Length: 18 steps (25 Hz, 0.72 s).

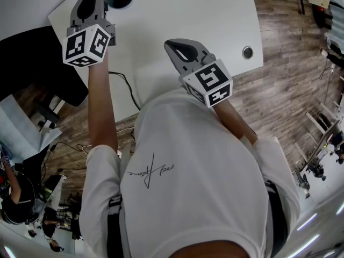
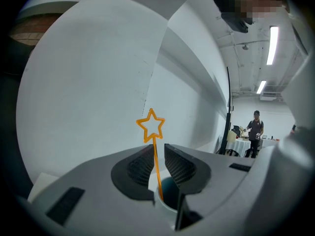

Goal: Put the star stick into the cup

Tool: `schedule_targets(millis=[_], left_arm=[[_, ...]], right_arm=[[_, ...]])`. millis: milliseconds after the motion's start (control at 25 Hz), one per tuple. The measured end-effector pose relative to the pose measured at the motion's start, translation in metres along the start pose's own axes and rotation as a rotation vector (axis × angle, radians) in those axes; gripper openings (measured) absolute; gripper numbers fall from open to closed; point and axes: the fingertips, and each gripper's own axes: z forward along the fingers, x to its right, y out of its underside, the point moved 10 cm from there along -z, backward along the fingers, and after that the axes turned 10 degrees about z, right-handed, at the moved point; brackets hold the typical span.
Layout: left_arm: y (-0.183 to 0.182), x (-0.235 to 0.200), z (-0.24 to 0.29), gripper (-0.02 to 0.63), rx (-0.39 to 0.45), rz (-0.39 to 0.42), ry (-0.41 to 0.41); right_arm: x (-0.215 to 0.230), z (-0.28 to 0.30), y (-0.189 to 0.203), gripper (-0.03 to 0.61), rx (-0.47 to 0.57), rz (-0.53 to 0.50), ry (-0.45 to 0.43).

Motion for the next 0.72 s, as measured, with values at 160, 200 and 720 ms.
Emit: schedule_targets(millis=[160, 200, 720], left_arm=[[0.0034, 0.0001, -0.0016, 0.106, -0.019, -0.012, 0.004], [0.0041, 0.0003, -0.0024, 0.106, -0.021, -0.012, 0.005], [0.0097, -0.0012, -0.0069, 0.133, -0.046, -0.029, -0.004]], right_arm=[[-0.0011, -0.0007, 0.0009, 0.009, 0.001, -0.004, -0.004], [-0.0015, -0.0009, 0.0011, 0.009, 0.001, -0.005, -0.004], [-0.0057, -0.0022, 0.0001, 0.009, 0.011, -0.016, -0.007]])
